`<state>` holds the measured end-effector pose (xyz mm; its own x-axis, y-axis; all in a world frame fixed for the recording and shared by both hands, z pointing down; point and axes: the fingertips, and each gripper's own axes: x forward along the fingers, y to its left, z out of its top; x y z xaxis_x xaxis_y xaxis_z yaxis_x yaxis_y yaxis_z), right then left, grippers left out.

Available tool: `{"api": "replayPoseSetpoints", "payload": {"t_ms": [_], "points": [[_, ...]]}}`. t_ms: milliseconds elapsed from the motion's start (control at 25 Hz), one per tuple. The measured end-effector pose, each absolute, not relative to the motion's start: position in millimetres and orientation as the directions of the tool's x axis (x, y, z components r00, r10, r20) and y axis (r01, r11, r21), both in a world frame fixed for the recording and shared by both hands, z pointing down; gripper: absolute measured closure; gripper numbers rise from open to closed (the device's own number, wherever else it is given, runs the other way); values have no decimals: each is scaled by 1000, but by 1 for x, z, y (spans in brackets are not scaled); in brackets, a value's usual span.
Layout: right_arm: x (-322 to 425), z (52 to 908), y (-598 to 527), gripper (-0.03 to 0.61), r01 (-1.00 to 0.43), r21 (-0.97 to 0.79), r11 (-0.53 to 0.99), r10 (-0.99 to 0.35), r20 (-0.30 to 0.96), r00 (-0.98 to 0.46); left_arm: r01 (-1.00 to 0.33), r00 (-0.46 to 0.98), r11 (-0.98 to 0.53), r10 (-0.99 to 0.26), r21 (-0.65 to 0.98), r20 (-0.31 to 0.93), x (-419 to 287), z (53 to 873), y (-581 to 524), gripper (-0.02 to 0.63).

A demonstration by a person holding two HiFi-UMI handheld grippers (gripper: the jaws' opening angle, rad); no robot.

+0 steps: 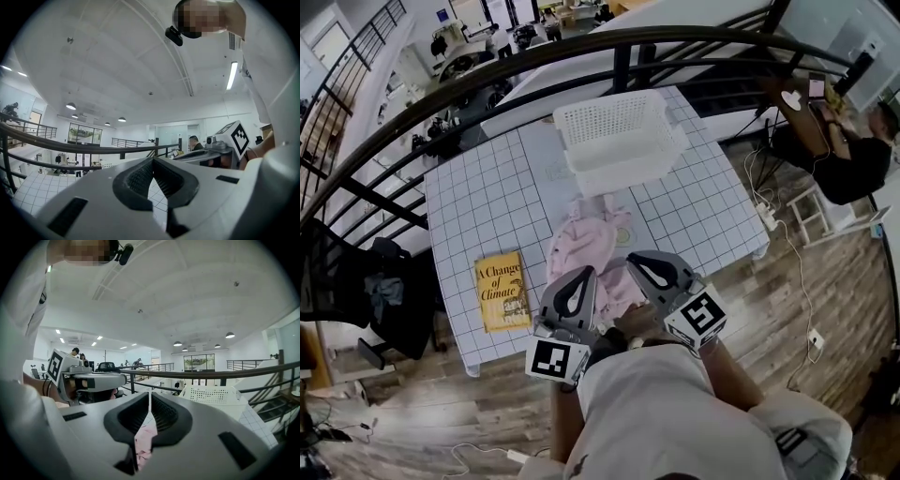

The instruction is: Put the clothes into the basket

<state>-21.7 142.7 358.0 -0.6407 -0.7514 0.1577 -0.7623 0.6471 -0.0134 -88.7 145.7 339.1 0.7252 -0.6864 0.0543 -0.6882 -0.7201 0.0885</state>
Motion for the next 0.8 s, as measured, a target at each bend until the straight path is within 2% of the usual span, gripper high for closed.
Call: {"api": "replayPoseSetpoints", "payload": {"t_ms": [240,600,800], "points": [[-33,370,131,561,-771,-12,637,-756,186,-627,-662,750,-744,-658,92,67,-96,350,132,611],[-38,401,114,560,-746,56,663,-724,298,-622,-647,762,-753,-639,117,102,-94,369,115,611],[-37,420,97,560,-723,19,690,-688,326,-648,-662,750,-741,-651,112,117,-92,386,101,611]]}}
